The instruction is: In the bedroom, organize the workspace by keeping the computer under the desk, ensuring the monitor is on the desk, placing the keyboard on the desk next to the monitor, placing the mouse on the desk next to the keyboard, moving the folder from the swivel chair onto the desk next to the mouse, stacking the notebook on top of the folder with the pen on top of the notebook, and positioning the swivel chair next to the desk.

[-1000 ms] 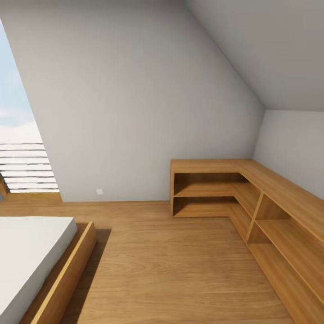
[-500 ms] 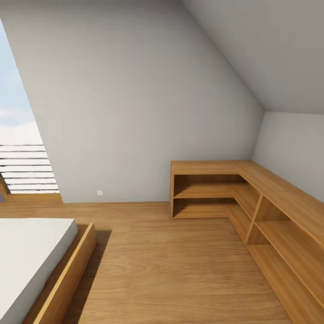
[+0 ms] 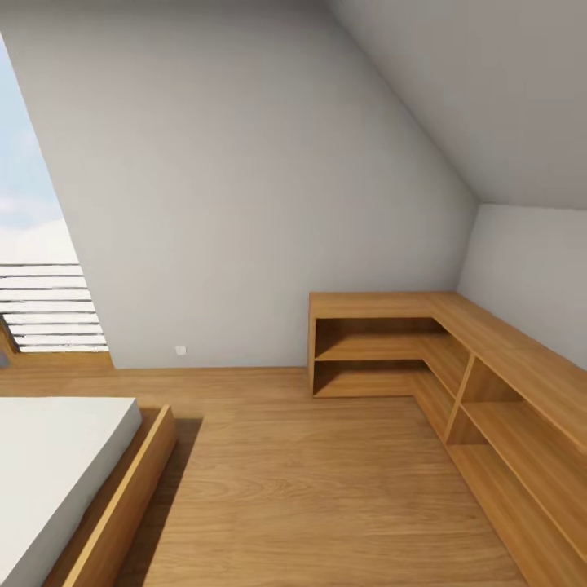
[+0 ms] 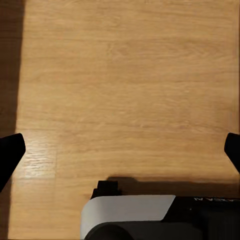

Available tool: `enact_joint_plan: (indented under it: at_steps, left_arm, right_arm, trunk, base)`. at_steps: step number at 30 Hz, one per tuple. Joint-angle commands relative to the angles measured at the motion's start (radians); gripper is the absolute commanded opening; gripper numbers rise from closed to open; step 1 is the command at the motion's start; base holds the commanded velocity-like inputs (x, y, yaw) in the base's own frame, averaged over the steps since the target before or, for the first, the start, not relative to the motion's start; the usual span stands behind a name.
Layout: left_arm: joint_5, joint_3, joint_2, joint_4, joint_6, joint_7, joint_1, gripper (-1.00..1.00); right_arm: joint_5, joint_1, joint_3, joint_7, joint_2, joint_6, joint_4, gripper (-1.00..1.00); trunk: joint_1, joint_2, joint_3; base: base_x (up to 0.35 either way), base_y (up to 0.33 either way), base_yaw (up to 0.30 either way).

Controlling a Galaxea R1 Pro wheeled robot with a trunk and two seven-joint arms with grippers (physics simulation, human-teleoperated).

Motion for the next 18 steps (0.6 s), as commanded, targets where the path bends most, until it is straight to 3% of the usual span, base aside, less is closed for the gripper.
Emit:
enact_joint_plan:
  at_steps: [1,5,10,12,18]
  left_arm:
    - [0.011,0.002,0.000,-0.005,-0.005,0.001,0.000,1.00]
    - [0.043,0.026,0.001,0.004,-0.020,0.000,0.000,1.00]
    - [0.094,0.100,0.001,0.048,-0.077,-0.005,0.000,1.00]
    - [0.115,0.137,0.000,0.067,-0.167,-0.009,0.000,1.00]
    - [0.128,0.160,0.000,0.107,-0.329,-0.012,0.000,1.00]
  right_arm:
    - [0.001,-0.001,0.000,-0.001,0.000,-0.004,-0.017,1.00]
    - [0.002,-0.001,-0.001,-0.001,-0.004,-0.007,-0.063,1.00]
    - [0.002,-0.002,-0.002,-0.001,-0.011,-0.021,-0.075,1.00]
    - [0.002,-0.002,-0.002,-0.001,-0.011,-0.027,-0.062,1.00]
    - [0.001,-0.002,0.003,0.000,-0.008,-0.036,-0.015,1.00]
  trunk:
    - [-0.004,0.007,0.002]
    - [-0.004,0.007,0.002]
    - [-0.004,0.007,0.002]
    - [-0.004,0.007,0.002]
    - [-0.004,0.007,0.002]
  base:
    - [0.000,0.000,0.000]
    - [0.000,0.000,0.000]
    - [0.000,0.000,0.000]
    - [0.000,0.000,0.000]
    - [0.000,0.000,0.000]
